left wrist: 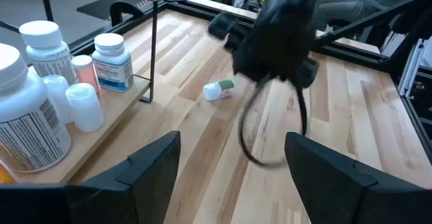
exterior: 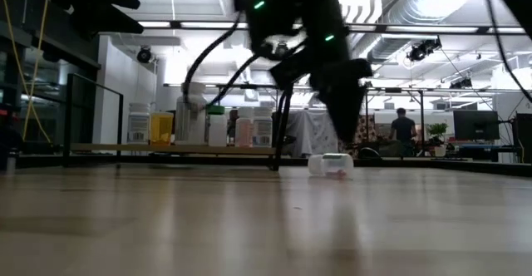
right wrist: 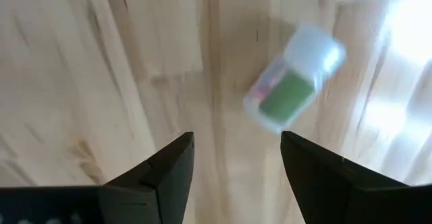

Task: Pick and place medicine bottles onto shelf by color
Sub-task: Put the small green pill bottle on the shelf

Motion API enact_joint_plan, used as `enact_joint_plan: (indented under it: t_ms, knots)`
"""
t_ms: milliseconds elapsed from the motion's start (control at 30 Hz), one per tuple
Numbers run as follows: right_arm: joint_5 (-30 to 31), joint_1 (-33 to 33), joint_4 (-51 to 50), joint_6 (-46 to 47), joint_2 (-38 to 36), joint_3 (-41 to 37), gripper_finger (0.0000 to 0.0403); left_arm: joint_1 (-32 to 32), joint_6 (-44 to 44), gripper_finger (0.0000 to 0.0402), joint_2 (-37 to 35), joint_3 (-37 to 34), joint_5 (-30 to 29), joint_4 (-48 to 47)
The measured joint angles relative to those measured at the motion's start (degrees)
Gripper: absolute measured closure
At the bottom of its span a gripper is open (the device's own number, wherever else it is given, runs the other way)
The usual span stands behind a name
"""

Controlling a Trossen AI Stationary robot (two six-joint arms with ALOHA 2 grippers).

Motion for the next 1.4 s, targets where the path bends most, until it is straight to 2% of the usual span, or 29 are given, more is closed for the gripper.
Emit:
enact_joint_plan:
  t_ms: [100, 233, 333, 433, 733, 967, 1400]
  knots:
    - [1.0, 0.8, 8.7, 5.6, -9.2, -10.7, 0.019, 0.0, 0.1, 0.0145, 0.0, 0.0, -0.1, 0.0]
    - [6.5, 0.9, 24.4, 16.4, -20.8, -23.4, 0.019, 0.0, -0.2, 0.0145, 0.0, 0.0, -2.2, 0.2]
    - [6.0, -1.0, 34.7, 26.3, -24.7, -31.0, 0.019, 0.0, -0.3, 0.0145, 0.0, 0.0, -2.4, 0.5]
    - [3.4, -2.8, 41.7, 27.2, -25.5, -35.2, 0.019, 0.0, -0.3, 0.0145, 0.0, 0.0, -2.5, 0.5]
    - [2.7, -6.6, 45.1, 22.2, -21.2, -36.6, 0.019, 0.0, -0.3, 0.0145, 0.0, 0.0, -2.6, 0.4]
    - [-1.1, -6.6, 48.1, 20.8, -17.7, -36.6, 0.019, 0.0, 0.2, 0.0145, 0.0, 0.0, -2.6, 0.5]
    - [-0.6, -6.6, 51.2, 19.8, -16.0, -36.5, 0.019, 0.0, 0.2, 0.0145, 0.0, 0.0, -2.6, 0.4]
